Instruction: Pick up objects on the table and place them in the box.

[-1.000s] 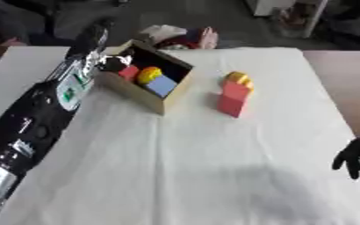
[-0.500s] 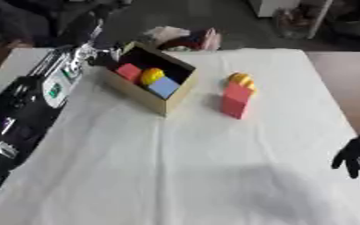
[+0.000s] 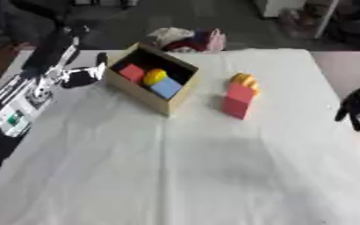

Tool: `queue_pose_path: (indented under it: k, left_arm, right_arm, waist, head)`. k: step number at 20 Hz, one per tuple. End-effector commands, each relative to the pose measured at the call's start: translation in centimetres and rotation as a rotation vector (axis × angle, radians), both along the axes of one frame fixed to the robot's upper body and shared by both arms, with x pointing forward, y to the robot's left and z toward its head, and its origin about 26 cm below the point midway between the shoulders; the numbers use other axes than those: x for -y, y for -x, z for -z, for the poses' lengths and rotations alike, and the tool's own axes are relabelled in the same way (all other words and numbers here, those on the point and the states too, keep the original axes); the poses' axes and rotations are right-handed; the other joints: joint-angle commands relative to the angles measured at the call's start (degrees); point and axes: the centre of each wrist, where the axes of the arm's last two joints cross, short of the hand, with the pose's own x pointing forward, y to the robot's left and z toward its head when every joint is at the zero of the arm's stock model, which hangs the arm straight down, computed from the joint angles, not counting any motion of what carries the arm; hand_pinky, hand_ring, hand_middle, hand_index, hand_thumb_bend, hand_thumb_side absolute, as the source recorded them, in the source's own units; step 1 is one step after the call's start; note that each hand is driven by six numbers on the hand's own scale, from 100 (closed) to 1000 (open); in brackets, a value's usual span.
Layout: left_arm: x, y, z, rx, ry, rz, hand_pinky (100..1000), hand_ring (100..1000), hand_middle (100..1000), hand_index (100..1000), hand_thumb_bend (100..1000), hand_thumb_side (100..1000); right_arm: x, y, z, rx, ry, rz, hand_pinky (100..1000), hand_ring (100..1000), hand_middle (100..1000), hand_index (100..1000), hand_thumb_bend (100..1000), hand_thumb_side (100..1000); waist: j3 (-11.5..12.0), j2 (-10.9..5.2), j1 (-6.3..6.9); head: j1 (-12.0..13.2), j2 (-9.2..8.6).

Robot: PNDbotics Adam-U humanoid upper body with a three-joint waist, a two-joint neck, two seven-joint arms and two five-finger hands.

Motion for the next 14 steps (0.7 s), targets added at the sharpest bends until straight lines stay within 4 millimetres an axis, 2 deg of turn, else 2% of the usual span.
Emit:
queue_pose_path:
  k: [1,2,4,5,6,7,8,9,10,11,12,13,14]
  left_arm:
    - [1.0,1.1,-0.8,0.021,0.070,0.099,793,752,751,942,100,457]
    - [1.4,1.6,-0.2,0.006,0.098,0.133,791,744,744,938,100,467]
    - [2.5,2.7,0.9,-0.025,0.154,0.205,786,731,725,934,100,483]
    - [2.9,3.2,1.4,-0.038,0.180,0.238,784,724,717,932,100,490]
    - [3.3,3.8,1.8,-0.050,0.205,0.272,783,720,714,931,100,494]
    - [3.6,4.4,2.2,-0.062,0.225,0.301,781,716,708,929,100,513]
    - [3.9,5.0,2.6,-0.079,0.248,0.326,781,714,707,928,100,516]
    - [4.2,6.1,3.3,-0.111,0.279,0.350,779,707,700,924,100,532]
    - [3.9,9.3,4.3,-0.187,0.347,0.389,778,704,697,923,100,537]
    - [3.6,11.6,4.4,-0.251,0.399,0.419,777,700,693,919,100,543]
    - [3.4,12.7,4.4,-0.307,0.436,0.447,777,698,691,918,100,549]
    - [3.2,13.3,4.3,-0.348,0.461,0.472,775,693,686,915,100,534]
    - [3.3,13.5,4.3,-0.379,0.481,0.494,775,692,685,915,100,566]
  right_arm:
    - [1.5,-1.1,-2.2,0.053,0.135,0.023,503,328,366,731,100,375]
    - [1.8,-1.5,-2.8,0.054,0.174,0.029,517,354,397,756,100,344]
    - [2.0,-2.6,-3.7,0.035,0.245,0.042,602,488,547,859,100,246]
    - [2.0,-3.1,-4.1,0.019,0.276,0.047,643,549,616,888,100,224]
    - [1.8,-3.6,-4.4,0.000,0.305,0.051,660,574,644,898,100,218]
    - [1.5,-4.2,-4.6,-0.020,0.330,0.053,725,673,740,931,100,203]
    - [1.1,-4.7,-4.8,-0.041,0.355,0.051,740,698,756,937,100,200]
    - [0.4,-5.6,-5.1,-0.059,0.390,0.045,796,782,813,959,100,198]
    - [-0.8,-7.7,-5.4,-0.083,0.486,0.032,814,809,834,967,100,199]
    - [-1.9,-9.5,-5.1,-0.093,0.588,0.026,848,862,874,984,100,256]
    - [-2.6,-10.8,-4.5,-0.093,0.679,0.025,859,879,888,990,100,291]
    - [-3.2,-11.6,-3.7,-0.092,0.751,0.026,880,916,914,1000,100,365]
    - [-3.8,-12.2,-3.1,-0.092,0.813,0.030,882,920,917,1000,100,376]
  waist:
    - [0.9,-0.65,0.11]
    - [1.6,-0.64,0.17]
    - [2.8,-0.64,0.27]
    - [3.4,-0.65,0.34]
    - [3.9,-0.68,0.41]
    - [4.2,-0.70,0.46]
    - [4.6,-0.74,0.51]
    - [4.7,-0.84,0.60]
    - [4.1,-1.23,0.82]
    - [3.7,-1.53,0.99]
    - [3.5,-1.73,1.14]
    - [3.5,-1.86,1.26]
    - [3.6,-1.95,1.37]
  head:
    - [-2.3,-0.45]
    - [-3.0,-0.46]
    - [-4.4,-0.61]
    - [-5.1,-0.70]
    - [-5.6,-0.82]
    - [-5.9,-0.91]
    - [-6.1,-0.96]
    - [-6.1,-0.91]
    - [-5.3,-0.57]
    - [-4.8,-0.36]
    - [-4.6,-0.22]
    - [-4.7,-0.14]
    - [-4.8,-0.10]
